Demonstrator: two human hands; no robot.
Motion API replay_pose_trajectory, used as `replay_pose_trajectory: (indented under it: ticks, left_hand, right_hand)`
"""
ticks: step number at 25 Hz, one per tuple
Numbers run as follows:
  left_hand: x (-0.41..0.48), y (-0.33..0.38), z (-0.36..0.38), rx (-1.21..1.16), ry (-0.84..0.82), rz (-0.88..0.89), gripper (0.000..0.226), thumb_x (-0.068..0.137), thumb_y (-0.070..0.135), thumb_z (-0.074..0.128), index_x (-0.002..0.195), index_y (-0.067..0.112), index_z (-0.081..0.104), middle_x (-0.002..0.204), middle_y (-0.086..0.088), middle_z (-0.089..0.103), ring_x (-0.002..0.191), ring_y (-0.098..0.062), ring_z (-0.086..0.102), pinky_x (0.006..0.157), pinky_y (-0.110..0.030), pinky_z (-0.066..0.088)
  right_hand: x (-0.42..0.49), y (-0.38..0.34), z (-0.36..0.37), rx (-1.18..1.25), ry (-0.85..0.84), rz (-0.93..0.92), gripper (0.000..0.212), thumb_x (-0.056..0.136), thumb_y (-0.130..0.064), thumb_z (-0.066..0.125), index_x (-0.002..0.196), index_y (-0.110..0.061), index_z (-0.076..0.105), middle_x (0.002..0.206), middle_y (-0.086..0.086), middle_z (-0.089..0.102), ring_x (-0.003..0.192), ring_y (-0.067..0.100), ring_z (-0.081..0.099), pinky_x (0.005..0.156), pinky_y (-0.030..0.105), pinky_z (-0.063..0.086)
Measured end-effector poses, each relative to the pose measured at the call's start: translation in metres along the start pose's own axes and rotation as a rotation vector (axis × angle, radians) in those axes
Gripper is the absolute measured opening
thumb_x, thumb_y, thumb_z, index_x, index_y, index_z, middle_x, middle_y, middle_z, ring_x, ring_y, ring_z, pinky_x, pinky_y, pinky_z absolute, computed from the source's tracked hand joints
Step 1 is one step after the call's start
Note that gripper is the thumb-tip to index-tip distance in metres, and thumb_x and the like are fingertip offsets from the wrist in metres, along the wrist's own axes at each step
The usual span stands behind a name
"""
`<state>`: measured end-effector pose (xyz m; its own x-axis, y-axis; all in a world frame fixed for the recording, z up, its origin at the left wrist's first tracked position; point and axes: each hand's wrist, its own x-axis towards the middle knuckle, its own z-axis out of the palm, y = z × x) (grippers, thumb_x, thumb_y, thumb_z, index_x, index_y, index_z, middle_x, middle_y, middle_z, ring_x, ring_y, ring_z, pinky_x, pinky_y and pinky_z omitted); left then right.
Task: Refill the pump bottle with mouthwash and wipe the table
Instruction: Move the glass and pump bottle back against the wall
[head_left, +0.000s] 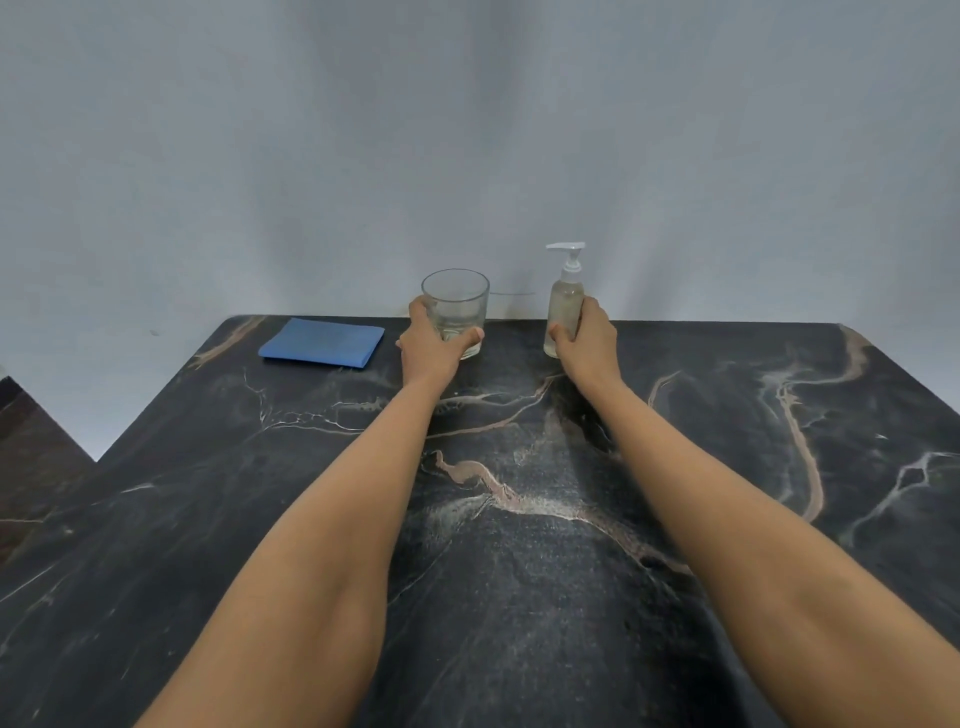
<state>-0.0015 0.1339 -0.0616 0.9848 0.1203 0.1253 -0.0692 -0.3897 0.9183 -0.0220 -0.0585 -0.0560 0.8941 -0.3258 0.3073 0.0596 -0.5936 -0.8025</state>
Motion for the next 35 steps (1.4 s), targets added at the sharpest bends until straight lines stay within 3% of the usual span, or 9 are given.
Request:
replay_pose_trajectory:
  ticks: [4, 8, 13, 17, 22, 25, 27, 32, 35]
  left_hand:
    - [-0.005, 0.014, -0.001, 0.03, -0.039, -0.069, 0.117, 0.074, 0.032, 0.083, 0.155, 0.011, 0.001, 0.16, -0.015, 0.018, 0.147, -0.035, 0.018, 0.119, -0.047, 0.019]
    - [-0.057, 0.035, -0.004, 0.009, 0.013, -0.048, 0.118, 0.08, 0.036, 0.078, 0.153, 0.005, -0.009, 0.162, -0.017, -0.003, 0.149, -0.031, 0.006, 0.118, -0.038, 0.013]
    - [-0.15, 0.038, -0.013, -0.017, 0.043, -0.004, 0.094, 0.089, 0.036, 0.066, 0.154, 0.004, 0.006, 0.157, -0.017, 0.02, 0.143, -0.028, 0.029, 0.115, -0.04, 0.03]
    - [-0.23, 0.045, -0.026, 0.002, -0.012, 0.091, 0.054, 0.093, 0.03, 0.062, 0.139, 0.009, 0.043, 0.137, -0.008, 0.05, 0.124, -0.02, 0.05, 0.104, -0.033, 0.042]
    - [-0.32, 0.043, -0.033, 0.038, -0.078, 0.172, 0.019, 0.095, 0.026, 0.058, 0.108, 0.013, 0.063, 0.107, 0.001, 0.062, 0.107, -0.017, 0.058, 0.091, -0.026, 0.044]
    - [-0.365, 0.044, -0.032, 0.109, -0.113, 0.208, 0.021, 0.096, 0.029, 0.056, 0.108, 0.014, 0.064, 0.108, 0.001, 0.062, 0.106, -0.014, 0.058, 0.088, -0.025, 0.043]
    - [-0.386, 0.043, -0.031, 0.133, -0.123, 0.22, 0.022, 0.096, 0.03, 0.055, 0.11, 0.014, 0.064, 0.111, -0.001, 0.062, 0.106, -0.014, 0.057, 0.087, -0.025, 0.043]
    - [-0.415, 0.039, -0.03, 0.15, -0.115, 0.215, 0.022, 0.096, 0.029, 0.056, 0.111, 0.014, 0.062, 0.113, -0.002, 0.062, 0.107, -0.016, 0.058, 0.089, -0.028, 0.045]
    - [-0.418, 0.04, -0.028, 0.157, -0.111, 0.211, 0.023, 0.096, 0.028, 0.056, 0.112, 0.013, 0.062, 0.114, -0.002, 0.061, 0.107, -0.016, 0.057, 0.087, -0.027, 0.044]
  right_hand:
    - [-0.01, 0.003, -0.001, 0.0, -0.064, 0.051, 0.054, 0.089, -0.014, 0.06, 0.136, -0.002, 0.037, 0.132, 0.017, 0.049, 0.122, 0.03, 0.047, 0.096, 0.036, 0.042]
    - [-0.045, -0.006, -0.015, 0.019, 0.016, 0.121, 0.066, 0.09, -0.009, 0.057, 0.146, -0.003, 0.023, 0.145, 0.017, 0.035, 0.134, 0.028, 0.036, 0.11, 0.034, 0.031]
    - [-0.134, -0.032, -0.048, 0.102, 0.045, 0.101, 0.056, 0.089, -0.005, 0.054, 0.14, -0.009, 0.031, 0.136, 0.011, 0.04, 0.121, 0.021, 0.046, 0.106, 0.033, 0.039]
    - [-0.214, -0.044, -0.088, 0.086, -0.002, 0.011, 0.043, 0.088, -0.005, 0.055, 0.129, -0.007, 0.043, 0.129, 0.01, 0.044, 0.117, 0.02, 0.048, 0.104, 0.038, 0.043]
    - [-0.299, -0.042, -0.143, 0.017, 0.028, -0.114, 0.035, 0.085, -0.002, 0.057, 0.12, -0.007, 0.053, 0.12, 0.008, 0.047, 0.107, 0.017, 0.051, 0.087, 0.008, 0.04]
    - [-0.34, -0.031, -0.174, -0.011, 0.132, -0.145, 0.033, 0.084, -0.005, 0.06, 0.116, -0.009, 0.054, 0.114, 0.005, 0.051, 0.104, 0.02, 0.054, 0.091, 0.034, 0.048]
    - [-0.364, -0.025, -0.189, 0.012, 0.227, -0.136, 0.035, 0.083, -0.007, 0.062, 0.116, -0.008, 0.051, 0.111, 0.005, 0.051, 0.097, 0.018, 0.053, 0.088, 0.038, 0.05]
    - [-0.387, -0.009, -0.222, -0.066, 0.546, 0.018, 0.068, 0.075, -0.019, 0.074, 0.129, -0.002, 0.037, 0.128, 0.017, 0.037, 0.117, 0.031, 0.041, 0.1, 0.042, 0.041]
    - [-0.369, -0.004, -0.237, -0.129, 0.504, 0.202, 0.096, 0.067, -0.03, 0.082, 0.141, -0.001, 0.027, 0.142, 0.021, 0.031, 0.129, 0.034, 0.033, 0.108, 0.046, 0.03]
